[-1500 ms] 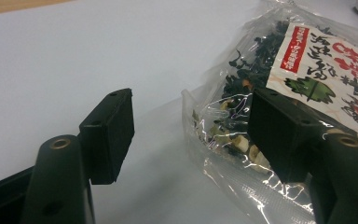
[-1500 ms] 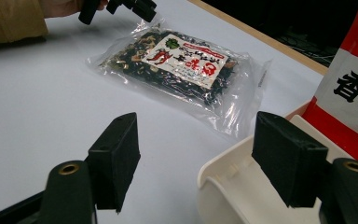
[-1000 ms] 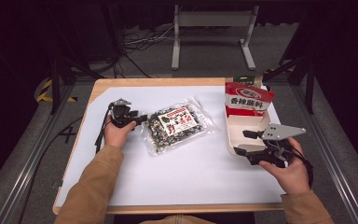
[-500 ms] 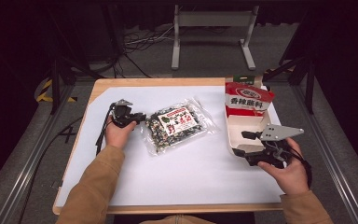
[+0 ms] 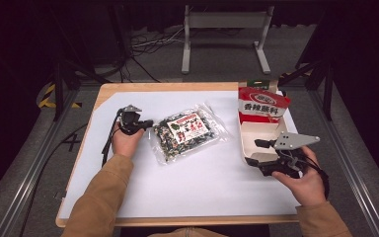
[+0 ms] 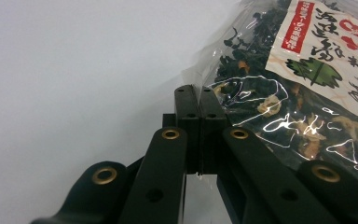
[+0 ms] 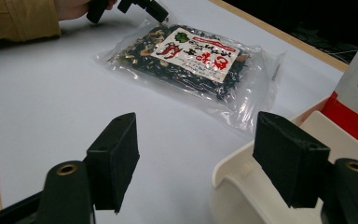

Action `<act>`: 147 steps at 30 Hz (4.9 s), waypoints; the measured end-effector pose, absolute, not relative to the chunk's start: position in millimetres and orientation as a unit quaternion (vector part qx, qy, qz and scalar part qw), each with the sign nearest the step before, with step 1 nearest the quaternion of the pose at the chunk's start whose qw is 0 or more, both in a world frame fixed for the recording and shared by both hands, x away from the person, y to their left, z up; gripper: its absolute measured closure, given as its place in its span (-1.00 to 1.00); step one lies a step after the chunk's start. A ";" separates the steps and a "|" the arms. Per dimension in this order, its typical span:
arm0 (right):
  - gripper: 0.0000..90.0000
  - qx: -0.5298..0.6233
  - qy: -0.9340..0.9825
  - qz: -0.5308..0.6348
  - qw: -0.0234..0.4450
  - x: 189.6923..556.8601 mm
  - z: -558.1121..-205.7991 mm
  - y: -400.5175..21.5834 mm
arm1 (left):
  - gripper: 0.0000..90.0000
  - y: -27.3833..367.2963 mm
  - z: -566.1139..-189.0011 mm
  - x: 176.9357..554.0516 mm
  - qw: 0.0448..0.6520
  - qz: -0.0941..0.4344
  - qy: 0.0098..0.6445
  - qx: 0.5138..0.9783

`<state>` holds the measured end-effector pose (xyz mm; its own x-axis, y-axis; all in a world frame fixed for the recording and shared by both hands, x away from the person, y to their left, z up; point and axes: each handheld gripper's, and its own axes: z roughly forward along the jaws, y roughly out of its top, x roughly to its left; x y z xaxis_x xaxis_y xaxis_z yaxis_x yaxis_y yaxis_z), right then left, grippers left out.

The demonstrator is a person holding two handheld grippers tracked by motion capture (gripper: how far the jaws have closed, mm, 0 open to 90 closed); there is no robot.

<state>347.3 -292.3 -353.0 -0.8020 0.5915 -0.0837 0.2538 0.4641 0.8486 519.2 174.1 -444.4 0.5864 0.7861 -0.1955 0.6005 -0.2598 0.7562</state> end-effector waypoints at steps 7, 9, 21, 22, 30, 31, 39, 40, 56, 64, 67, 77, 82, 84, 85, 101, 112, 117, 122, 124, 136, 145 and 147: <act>-0.14 0.238 0.830 0.471 0.182 346.2 -352.8 -291.2 | 1.00 176.6 -438.0 515.4 0.421 0.105 0.439 0.787; -0.10 0.233 0.828 0.475 0.184 345.1 -351.6 -290.4 | 1.00 177.3 -432.1 512.2 0.427 0.113 0.434 0.785; -0.09 0.219 0.826 0.484 0.189 344.7 -346.3 -285.5 | 1.00 179.4 -395.8 487.7 0.474 0.155 0.391 0.773; -0.09 0.220 0.826 0.484 0.189 344.3 -345.7 -285.5 | 1.00 180.0 -392.5 485.3 0.480 0.156 0.386 0.772; -0.08 0.214 0.825 0.487 0.193 342.6 -342.2 -284.7 | 1.00 181.9 -367.6 464.4 0.508 0.183 0.349 0.766; -0.08 0.213 0.824 0.487 0.193 342.6 -341.7 -284.3 | 1.00 181.7 -364.6 461.8 0.511 0.183 0.345 0.765; -0.09 0.207 0.825 0.489 0.194 342.0 -339.0 -281.0 | 1.00 176.5 -331.4 431.9 0.551 0.214 0.292 0.752; -0.09 0.206 0.825 0.489 0.194 341.9 -338.7 -280.9 | 1.00 175.7 -327.8 427.9 0.554 0.217 0.286 0.751; -0.10 0.189 0.825 0.494 0.199 338.9 -330.0 -272.9 | 1.00 168.6 -287.4 388.3 0.581 0.242 0.216 0.746; -0.11 0.169 0.829 0.495 0.199 341.4 -317.3 -261.7 | 1.00 169.3 -273.1 375.4 0.589 0.245 0.200 0.744; -0.12 0.159 0.832 0.493 0.198 342.1 -311.1 -254.9 | 1.00 168.3 -268.0 370.2 0.594 0.242 0.191 0.743; -0.19 0.111 0.830 0.504 0.211 338.5 -271.6 -231.0 | 1.00 161.9 -259.2 357.5 0.596 0.222 0.172 0.752; -0.25 0.111 0.830 0.504 0.210 340.5 -258.9 -218.6 | 1.00 158.2 -257.4 353.5 0.598 0.216 0.167 0.753; -0.26 0.103 0.834 0.499 0.212 343.8 -253.8 -211.3 | 1.00 156.6 -255.8 351.9 0.598 0.214 0.163 0.755; -0.29 0.104 0.837 0.498 0.204 348.1 -249.8 -204.1 | 1.00 155.6 -254.8 351.3 0.597 0.212 0.160 0.757; -0.24 0.097 0.870 0.462 0.141 370.9 -249.0 -167.1 | 1.00 141.9 -252.4 346.8 0.595 0.188 0.144 0.768; 0.01 0.103 0.896 0.420 0.103 375.1 -251.1 -156.2 | 1.00 134.9 -252.1 347.2 0.589 0.182 0.139 0.775; 0.17 0.097 0.908 0.394 0.101 376.0 -253.8 -150.3 | 1.00 133.2 -251.9 347.0 0.589 0.180 0.139 0.776; 0.47 0.089 0.920 0.369 0.098 375.0 -252.7 -146.9 | 1.00 132.7 -251.2 346.3 0.586 0.179 0.135 0.778; 0.53 0.089 0.923 0.362 0.092 373.8 -251.5 -146.9 | 1.00 132.3 -251.6 346.5 0.588 0.179 0.135 0.777; 0.63 0.119 0.922 0.361 0.077 369.6 -248.0 -149.9 | 0.77 133.3 -254.6 349.1 0.618 0.159 0.139 0.757; 0.64 0.139 0.899 0.408 0.079 373.1 -247.2 -171.2 | 0.20 154.2 -252.1 345.4 0.634 0.166 0.167 0.736; 0.64 0.141 0.896 0.413 0.079 373.1 -247.3 -174.4 | 0.16 156.4 -252.2 345.0 0.635 0.169 0.171 0.734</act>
<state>373.1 -174.4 -247.3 -0.9478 0.3179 -0.0246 0.1876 0.6184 0.7631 345.0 156.4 -252.2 0.8844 0.4657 0.0309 0.0362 -0.1345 0.9903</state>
